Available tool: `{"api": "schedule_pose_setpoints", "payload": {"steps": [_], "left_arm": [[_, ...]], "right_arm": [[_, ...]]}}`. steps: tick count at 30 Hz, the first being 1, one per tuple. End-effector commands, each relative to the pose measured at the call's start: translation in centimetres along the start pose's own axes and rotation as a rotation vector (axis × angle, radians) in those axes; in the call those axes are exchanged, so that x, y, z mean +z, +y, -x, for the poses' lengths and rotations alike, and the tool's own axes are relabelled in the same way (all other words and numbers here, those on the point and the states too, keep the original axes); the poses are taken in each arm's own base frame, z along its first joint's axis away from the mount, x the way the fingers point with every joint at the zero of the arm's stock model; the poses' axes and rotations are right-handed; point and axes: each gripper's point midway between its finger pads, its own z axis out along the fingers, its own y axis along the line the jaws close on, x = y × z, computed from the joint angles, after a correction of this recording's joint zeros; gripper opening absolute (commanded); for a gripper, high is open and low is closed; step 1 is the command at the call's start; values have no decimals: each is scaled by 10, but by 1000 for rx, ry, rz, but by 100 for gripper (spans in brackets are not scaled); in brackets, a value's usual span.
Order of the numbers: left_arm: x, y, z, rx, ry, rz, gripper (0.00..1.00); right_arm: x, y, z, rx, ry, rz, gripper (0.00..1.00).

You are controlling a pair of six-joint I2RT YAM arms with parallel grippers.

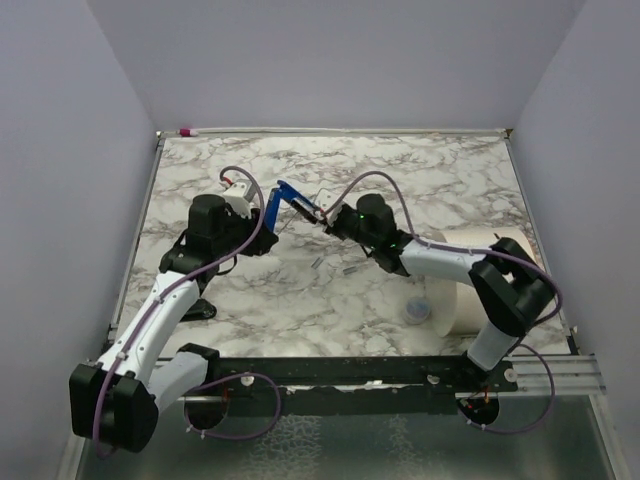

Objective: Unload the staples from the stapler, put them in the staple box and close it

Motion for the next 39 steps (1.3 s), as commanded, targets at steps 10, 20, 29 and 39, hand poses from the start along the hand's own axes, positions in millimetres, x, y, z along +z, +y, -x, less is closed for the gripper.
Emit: {"api": "schedule_pose_setpoints", "payload": {"steps": [10,20,29,39], "left_arm": [[-2,31,-7,125,-10,122,0],[1,7,-24,109,69,8,0],[-17,-38,-21,4,211,-68,0],[-24,-83,-44,-360,438,-214,0]], "right_arm": [[-55,-138,76,-1046,-158,-158,1],[-36,-140,73,-1199,-191,-20,1],[-34,-158,73,-1182,-209,41,1],[-26,-131,45,-1058,-209,208,1]]}}
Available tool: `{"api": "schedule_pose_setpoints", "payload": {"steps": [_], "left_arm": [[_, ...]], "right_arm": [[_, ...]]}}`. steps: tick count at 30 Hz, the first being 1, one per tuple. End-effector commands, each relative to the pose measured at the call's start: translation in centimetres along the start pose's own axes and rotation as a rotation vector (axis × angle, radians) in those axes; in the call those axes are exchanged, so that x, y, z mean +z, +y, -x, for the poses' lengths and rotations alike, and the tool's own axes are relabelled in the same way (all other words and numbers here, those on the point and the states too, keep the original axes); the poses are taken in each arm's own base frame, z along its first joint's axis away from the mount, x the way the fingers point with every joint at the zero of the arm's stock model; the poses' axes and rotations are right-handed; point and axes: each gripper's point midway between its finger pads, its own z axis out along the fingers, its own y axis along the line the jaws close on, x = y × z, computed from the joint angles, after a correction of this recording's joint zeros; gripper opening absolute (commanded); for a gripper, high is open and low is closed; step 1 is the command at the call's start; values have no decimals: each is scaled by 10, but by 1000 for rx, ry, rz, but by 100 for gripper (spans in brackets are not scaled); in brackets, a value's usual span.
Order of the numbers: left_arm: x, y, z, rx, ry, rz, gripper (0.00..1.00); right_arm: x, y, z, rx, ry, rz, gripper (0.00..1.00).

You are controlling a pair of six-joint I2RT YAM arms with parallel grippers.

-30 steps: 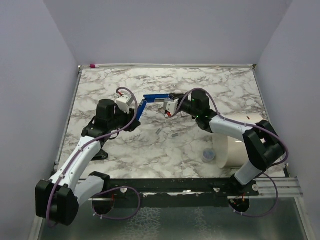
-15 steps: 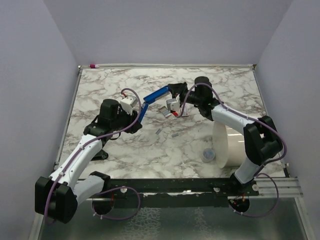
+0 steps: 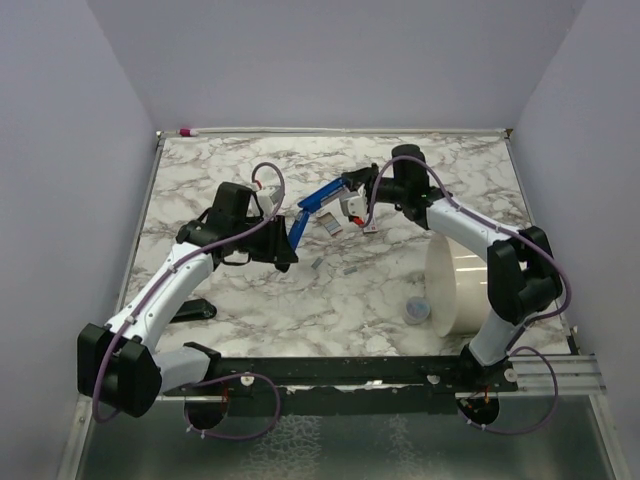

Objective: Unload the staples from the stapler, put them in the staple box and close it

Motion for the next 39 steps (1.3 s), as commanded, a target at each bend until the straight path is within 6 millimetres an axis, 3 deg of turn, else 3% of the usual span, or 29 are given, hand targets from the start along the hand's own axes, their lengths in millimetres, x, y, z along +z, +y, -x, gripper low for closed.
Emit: {"api": "schedule_pose_setpoints", "payload": {"steps": [1,6,10,13,14,15,16,19,21,25,31,35,39], "left_arm": [[-13,-32,-18,-354,109,-100,0],[-20,-52,-30,-560,145,-175,0],[-21,-59,-22,-701,81,-214,0],[-24,-60,-11,-794,23,-219,0],[-23,-61,-7,-824,8,-223,0],[-22,-60,-4,-855,-8,-228,0],[-22,-60,0,-884,-23,-238,0],[-22,-61,18,-961,-101,-304,0],[-24,-59,34,-1009,-154,-358,0],[-31,-38,65,-1105,-267,-424,0],[-39,7,95,-1324,-409,-473,0],[-27,46,98,-1393,-425,-273,0],[-25,76,93,-1403,-393,-35,0]], "right_arm": [[3,-9,5,-3,-59,3,1],[12,18,14,34,-107,47,7],[22,34,21,46,-124,60,15],[29,40,26,53,-142,68,26],[31,39,28,56,-148,68,36],[33,38,29,58,-150,68,54],[35,36,30,63,-149,68,66],[35,22,33,102,-158,55,73],[34,12,33,141,-151,58,87],[25,-15,32,251,-115,11,100],[-5,-66,33,532,-38,-194,100],[-21,-80,47,791,-66,-271,100],[-14,-72,72,1265,-167,-249,100]]}}
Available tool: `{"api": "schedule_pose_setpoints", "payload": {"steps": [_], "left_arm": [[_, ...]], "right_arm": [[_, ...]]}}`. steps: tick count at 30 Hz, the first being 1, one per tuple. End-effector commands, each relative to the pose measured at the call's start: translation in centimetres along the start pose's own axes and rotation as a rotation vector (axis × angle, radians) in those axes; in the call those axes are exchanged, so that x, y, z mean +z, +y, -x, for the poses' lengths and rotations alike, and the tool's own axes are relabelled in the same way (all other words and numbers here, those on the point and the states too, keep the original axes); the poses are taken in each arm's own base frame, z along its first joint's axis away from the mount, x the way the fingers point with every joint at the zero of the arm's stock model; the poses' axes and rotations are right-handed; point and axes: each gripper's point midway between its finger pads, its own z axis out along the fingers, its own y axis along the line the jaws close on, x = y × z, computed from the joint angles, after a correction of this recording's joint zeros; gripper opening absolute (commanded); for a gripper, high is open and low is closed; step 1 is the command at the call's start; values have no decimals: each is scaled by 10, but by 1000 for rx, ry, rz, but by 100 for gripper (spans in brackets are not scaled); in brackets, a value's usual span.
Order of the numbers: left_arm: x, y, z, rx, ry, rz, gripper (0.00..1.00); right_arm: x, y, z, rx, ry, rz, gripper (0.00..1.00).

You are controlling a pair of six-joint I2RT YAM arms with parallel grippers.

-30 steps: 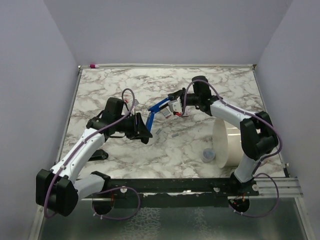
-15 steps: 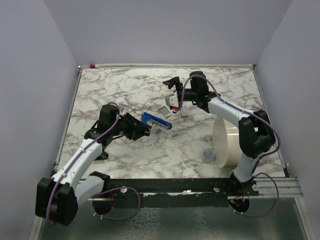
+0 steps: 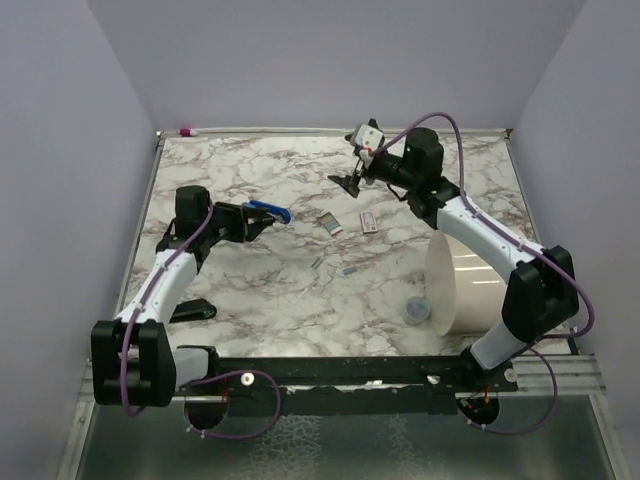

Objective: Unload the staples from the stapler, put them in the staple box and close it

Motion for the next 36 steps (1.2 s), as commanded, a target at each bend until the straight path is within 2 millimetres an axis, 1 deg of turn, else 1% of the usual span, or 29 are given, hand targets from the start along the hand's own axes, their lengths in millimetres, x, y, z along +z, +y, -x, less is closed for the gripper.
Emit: {"api": "schedule_pose_setpoints", "payload": {"steps": [1,4,6,9,11,12,13,14,16,18,21,25,27,29,30,32,33,35,36], "left_arm": [[-8,-9,29,43,-155,148,0],[-12,3,41,55,-202,289,0],[-13,8,45,65,-206,346,0],[-14,11,45,72,-197,354,0],[-15,13,44,72,-199,347,0],[-16,15,43,70,-200,344,0],[-16,17,43,66,-199,342,0],[-17,19,42,61,-195,342,0],[-17,22,41,55,-187,338,0],[-17,25,40,57,-181,345,0],[-18,27,40,67,-181,356,0],[-18,30,39,68,-168,363,0],[-17,30,39,65,-167,363,0],[-17,28,40,66,-169,358,0],[-16,27,40,65,-165,350,0],[-15,22,42,58,-157,332,0],[-15,19,43,56,-155,319,0],[-16,10,48,46,-154,286,0],[-18,4,53,40,-163,270,0]], "right_arm": [[10,29,17,677,-11,-12,100],[30,76,10,1051,73,68,100],[38,110,14,1195,93,184,100],[52,150,16,1266,105,291,99],[64,175,17,1280,133,381,92],[71,182,15,1298,151,400,87],[77,188,12,1311,158,414,81],[82,193,10,1322,155,425,73],[90,202,5,1347,161,454,66],[96,211,3,1362,164,482,63],[105,219,-4,1373,163,490,50],[118,223,-21,1385,180,470,49],[122,228,-25,1393,181,492,37],[125,235,-31,1413,180,512,27],[125,236,-31,1411,170,518,20],[126,239,-39,1413,180,494,4],[125,241,-44,1417,191,478,1],[125,245,-54,1424,215,444,1],[125,247,-62,1426,250,415,1]]}}
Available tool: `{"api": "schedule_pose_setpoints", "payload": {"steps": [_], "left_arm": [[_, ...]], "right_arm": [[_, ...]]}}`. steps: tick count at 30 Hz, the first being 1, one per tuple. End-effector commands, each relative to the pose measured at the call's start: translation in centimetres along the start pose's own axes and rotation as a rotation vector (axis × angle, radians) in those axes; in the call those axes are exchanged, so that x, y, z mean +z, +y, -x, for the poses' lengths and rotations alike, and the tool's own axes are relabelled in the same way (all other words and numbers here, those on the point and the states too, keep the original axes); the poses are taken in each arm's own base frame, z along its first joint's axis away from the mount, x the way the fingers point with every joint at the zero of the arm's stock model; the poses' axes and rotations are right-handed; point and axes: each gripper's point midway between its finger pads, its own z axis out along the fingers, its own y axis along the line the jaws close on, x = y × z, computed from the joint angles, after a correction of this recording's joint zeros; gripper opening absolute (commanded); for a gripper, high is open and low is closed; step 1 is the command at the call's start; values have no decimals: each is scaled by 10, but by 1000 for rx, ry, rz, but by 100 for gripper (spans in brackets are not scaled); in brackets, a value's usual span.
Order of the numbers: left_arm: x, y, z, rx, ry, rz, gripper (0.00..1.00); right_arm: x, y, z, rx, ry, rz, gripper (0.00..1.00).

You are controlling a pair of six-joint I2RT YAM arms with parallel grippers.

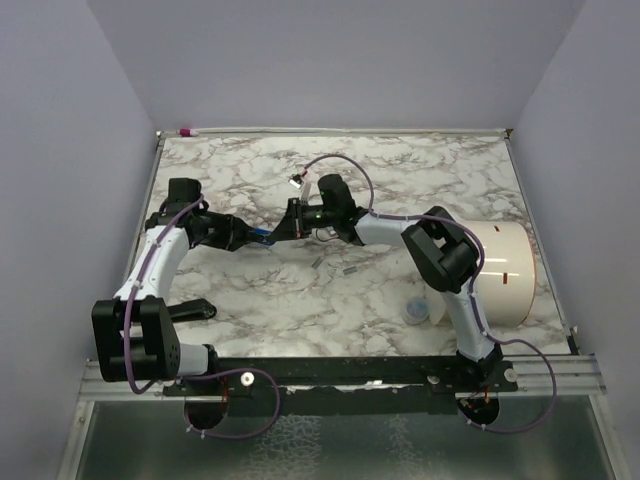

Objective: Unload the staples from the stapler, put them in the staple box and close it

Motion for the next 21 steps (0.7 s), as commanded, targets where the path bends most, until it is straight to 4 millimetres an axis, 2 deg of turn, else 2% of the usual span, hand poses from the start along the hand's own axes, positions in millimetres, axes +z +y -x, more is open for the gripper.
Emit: {"api": "schedule_pose_setpoints", "payload": {"steps": [1,6,9,12,15,21], "left_arm": [[-23,-38,4,-6,34,-150,0],[-37,-56,27,-76,15,-217,0],[-38,-62,40,-170,46,-286,0],[-49,-66,66,-210,-3,-344,0],[-60,-62,95,-234,-66,-356,0],[-68,-45,124,-272,-112,-348,0]], "right_arm": [[7,-25,-12,-20,-12,-98,1],[1,-64,-26,-26,-3,-380,1],[-4,-78,-40,22,-11,-460,1],[-9,-92,-51,57,-16,-506,1],[-11,-104,-56,84,-18,-555,1],[-14,-126,-68,151,-11,-609,1]]}}
